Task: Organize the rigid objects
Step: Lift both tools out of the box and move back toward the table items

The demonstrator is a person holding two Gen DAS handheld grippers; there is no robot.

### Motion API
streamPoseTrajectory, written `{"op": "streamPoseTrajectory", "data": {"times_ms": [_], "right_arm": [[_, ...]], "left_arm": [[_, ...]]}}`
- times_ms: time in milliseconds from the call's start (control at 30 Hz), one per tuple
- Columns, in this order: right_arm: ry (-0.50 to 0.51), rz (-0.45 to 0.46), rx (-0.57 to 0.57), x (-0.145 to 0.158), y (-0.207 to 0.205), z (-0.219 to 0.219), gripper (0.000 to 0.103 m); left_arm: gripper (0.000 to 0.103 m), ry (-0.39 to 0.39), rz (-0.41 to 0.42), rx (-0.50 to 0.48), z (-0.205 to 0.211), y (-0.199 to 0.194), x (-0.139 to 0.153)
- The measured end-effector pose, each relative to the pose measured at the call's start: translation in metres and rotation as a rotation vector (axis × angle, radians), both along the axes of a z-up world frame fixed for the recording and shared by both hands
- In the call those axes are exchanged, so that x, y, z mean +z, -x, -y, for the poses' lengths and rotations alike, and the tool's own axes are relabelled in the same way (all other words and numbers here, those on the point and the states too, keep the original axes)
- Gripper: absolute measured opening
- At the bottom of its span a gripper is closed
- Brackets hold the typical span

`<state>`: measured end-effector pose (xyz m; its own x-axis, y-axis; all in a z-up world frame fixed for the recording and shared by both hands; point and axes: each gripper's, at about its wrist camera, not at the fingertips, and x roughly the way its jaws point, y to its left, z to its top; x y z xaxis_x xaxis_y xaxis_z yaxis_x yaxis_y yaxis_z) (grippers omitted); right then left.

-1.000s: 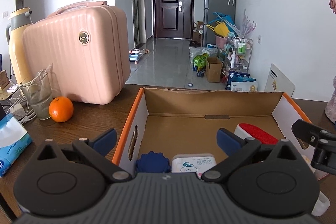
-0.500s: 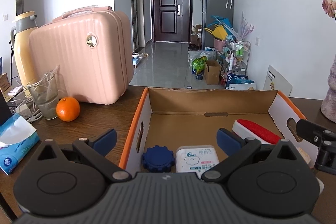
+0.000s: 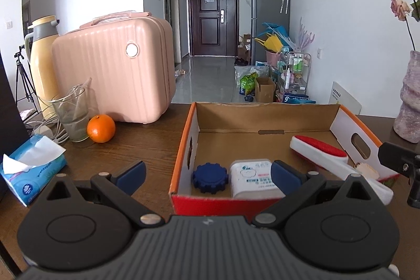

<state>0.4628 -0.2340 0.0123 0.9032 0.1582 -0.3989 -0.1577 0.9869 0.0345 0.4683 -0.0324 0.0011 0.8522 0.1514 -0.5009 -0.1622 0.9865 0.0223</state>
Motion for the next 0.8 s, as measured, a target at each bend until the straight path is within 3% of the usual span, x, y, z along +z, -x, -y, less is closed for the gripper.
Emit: {"op": "streamPoseTrajectory", "data": {"times_ms": [800], "right_arm": [[-0.011, 0.0, 0.02, -0.001, 0.084, -0.009, 0.103]], "left_arm": [[0.103, 0.007, 0.039, -0.022, -0.014, 0.085, 0.002]]}}
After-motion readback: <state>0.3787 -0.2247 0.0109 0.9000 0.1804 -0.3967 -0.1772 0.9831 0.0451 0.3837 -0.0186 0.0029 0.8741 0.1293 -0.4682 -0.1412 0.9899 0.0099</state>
